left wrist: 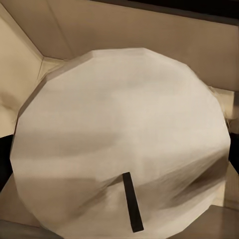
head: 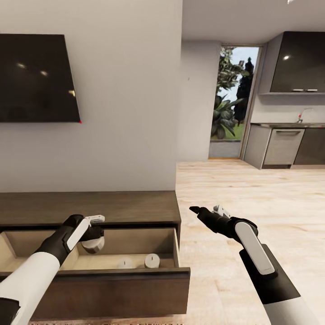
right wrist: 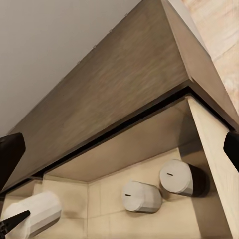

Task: Place each of the two pumpkins and all three candles from the living room inside a cabinet in the living room (use any cabinet), then make sure every cabinet is closed, and position the cauldron so it is next to a table in the living room.

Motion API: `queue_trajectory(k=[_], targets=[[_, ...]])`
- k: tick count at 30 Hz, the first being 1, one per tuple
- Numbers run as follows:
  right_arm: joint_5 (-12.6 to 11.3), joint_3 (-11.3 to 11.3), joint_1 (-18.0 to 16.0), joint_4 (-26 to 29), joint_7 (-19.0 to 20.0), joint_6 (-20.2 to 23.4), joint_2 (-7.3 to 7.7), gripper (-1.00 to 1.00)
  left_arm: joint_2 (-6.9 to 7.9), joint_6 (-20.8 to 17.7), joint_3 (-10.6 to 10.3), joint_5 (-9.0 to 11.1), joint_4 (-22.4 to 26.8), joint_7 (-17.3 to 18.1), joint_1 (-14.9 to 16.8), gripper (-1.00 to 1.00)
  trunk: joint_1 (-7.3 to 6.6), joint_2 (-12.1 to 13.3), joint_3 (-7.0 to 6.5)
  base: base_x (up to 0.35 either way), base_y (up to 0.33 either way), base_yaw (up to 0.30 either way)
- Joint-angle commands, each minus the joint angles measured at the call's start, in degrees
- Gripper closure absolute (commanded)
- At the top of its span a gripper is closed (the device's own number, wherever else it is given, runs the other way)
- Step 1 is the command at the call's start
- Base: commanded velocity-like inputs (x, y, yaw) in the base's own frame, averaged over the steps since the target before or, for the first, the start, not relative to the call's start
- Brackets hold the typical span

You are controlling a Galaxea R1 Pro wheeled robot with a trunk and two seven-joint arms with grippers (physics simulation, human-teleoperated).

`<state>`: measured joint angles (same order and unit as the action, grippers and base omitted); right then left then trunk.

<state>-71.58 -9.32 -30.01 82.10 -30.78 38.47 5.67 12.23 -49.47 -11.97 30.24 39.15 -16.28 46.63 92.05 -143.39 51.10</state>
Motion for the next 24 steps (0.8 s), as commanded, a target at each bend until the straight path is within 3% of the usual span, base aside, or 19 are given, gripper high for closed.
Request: queue_trajectory(k=[1, 13, 15, 21, 24], targets=[[-0.58, -0.09, -0.05, 0.07, -0.59, -0.06, 0.04, -1.0, 0.08, -0.11, -0.34, 0.61, 0.07, -0.51, 0.04, 1.0, 0.01, -0.05, 0.29, 0.0, 0.0, 0.0], [-0.6, 0.17, 0.0, 0.03, -0.59, -0.12, 0.19, -1.0, 0.08, -0.09, -0.34, 0.61, 0.05, -0.51, 0.04, 1.0, 0.32, -0.21, 2.95, 0.0, 0.0, 0.0], [-0.63, 1.83, 0.47, 0.01, -0.59, -0.13, 0.12, -1.0, 0.08, -0.05, -0.34, 0.61, 0.05, -0.51, 0.04, 1.0, 0.37, -0.24, 3.4, 0.0, 0.0, 0.0], [-0.82, 12.2, 4.44, -0.01, -0.44, 0.03, -0.38, -1.0, 0.08, 0.5, -0.39, 0.59, 0.05, -0.51, 0.04, 1.0, 0.52, -0.32, 4.72, 0.0, 0.0, 0.0], [-0.88, 13.41, 4.78, -0.01, -0.43, 0.07, -0.46, -1.0, 0.08, 0.59, -0.45, 0.56, 0.05, -0.51, 0.04, 1.0, 0.6, -0.36, 5.39, 0.0, 0.0, 0.0]])
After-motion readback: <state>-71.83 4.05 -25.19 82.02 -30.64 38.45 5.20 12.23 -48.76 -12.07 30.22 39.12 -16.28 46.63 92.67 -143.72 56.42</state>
